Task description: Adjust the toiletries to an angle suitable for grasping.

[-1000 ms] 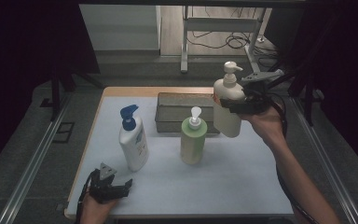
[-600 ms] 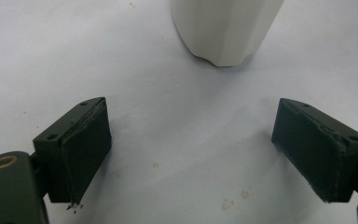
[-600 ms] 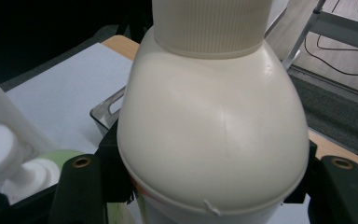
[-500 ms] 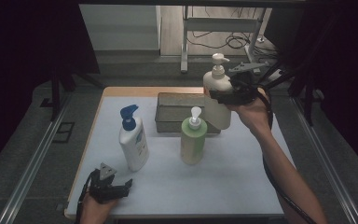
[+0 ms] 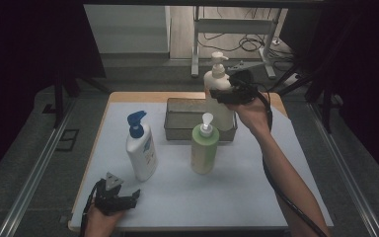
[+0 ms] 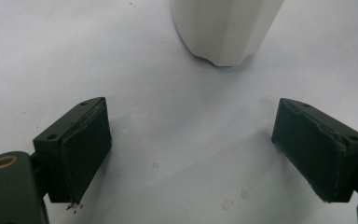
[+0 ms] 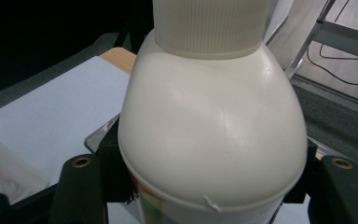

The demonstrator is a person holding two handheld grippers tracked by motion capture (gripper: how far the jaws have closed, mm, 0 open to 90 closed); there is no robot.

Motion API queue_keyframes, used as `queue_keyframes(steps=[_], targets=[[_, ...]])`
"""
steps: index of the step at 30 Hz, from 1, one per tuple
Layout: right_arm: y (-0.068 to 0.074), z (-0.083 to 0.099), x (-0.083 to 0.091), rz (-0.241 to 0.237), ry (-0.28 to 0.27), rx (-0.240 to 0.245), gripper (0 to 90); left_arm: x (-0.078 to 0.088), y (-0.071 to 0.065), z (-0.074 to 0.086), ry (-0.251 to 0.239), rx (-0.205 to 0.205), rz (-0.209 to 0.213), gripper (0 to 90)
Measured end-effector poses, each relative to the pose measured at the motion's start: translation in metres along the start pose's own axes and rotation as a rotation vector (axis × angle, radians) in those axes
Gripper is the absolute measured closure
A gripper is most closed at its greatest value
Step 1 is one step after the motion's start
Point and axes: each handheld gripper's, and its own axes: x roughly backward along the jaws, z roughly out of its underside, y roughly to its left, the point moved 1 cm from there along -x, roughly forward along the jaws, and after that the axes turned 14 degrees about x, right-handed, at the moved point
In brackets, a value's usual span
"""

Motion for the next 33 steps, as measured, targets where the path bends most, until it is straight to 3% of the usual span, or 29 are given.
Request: queue_keyframes(steps=[33], targets=[[0.006,-0.006,-0.075,-0.008,-0.033,-0.015,36.8,0.000,0.000,0.000,0.003,0.001,0.001,11.3]])
